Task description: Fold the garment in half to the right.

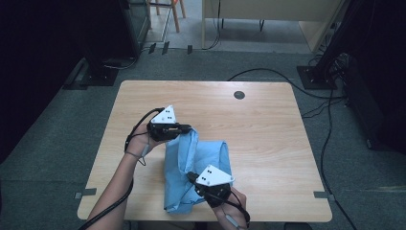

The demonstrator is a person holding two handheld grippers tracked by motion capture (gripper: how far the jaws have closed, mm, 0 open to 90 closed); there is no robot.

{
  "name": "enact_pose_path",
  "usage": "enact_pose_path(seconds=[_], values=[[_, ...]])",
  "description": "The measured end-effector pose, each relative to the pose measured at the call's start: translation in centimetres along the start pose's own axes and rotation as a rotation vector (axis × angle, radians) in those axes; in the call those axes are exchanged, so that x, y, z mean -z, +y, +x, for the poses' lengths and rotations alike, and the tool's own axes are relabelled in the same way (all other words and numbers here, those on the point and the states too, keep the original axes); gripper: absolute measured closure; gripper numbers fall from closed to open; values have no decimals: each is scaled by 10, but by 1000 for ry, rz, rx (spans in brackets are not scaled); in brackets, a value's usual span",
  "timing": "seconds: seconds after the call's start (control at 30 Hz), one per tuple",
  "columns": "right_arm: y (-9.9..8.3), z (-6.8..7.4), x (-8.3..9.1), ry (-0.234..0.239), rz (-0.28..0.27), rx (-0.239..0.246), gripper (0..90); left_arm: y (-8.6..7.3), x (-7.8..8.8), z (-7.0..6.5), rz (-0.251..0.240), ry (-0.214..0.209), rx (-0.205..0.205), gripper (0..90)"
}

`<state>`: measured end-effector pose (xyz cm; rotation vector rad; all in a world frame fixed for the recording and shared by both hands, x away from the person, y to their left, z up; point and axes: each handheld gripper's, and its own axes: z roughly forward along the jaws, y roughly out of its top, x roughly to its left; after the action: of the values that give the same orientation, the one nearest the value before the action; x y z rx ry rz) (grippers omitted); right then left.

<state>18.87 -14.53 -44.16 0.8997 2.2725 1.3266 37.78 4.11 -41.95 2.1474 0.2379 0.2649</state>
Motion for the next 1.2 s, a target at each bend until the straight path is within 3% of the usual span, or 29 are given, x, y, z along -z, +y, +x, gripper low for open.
enact_pose_path(seconds=[0.57, 0.77, 1.2], values=[[-19, -13, 8, -24, 32, -40, 885, -1, -27, -5, -3, -23, 4, 857], [-26, -20, 13, -34, 39, -61, 885, 2, -46, -7, 12, -38, 7, 853], [-40, -30, 13, -31, 55, -87, 885, -1, -61, -8, 29, -43, 20, 853]])
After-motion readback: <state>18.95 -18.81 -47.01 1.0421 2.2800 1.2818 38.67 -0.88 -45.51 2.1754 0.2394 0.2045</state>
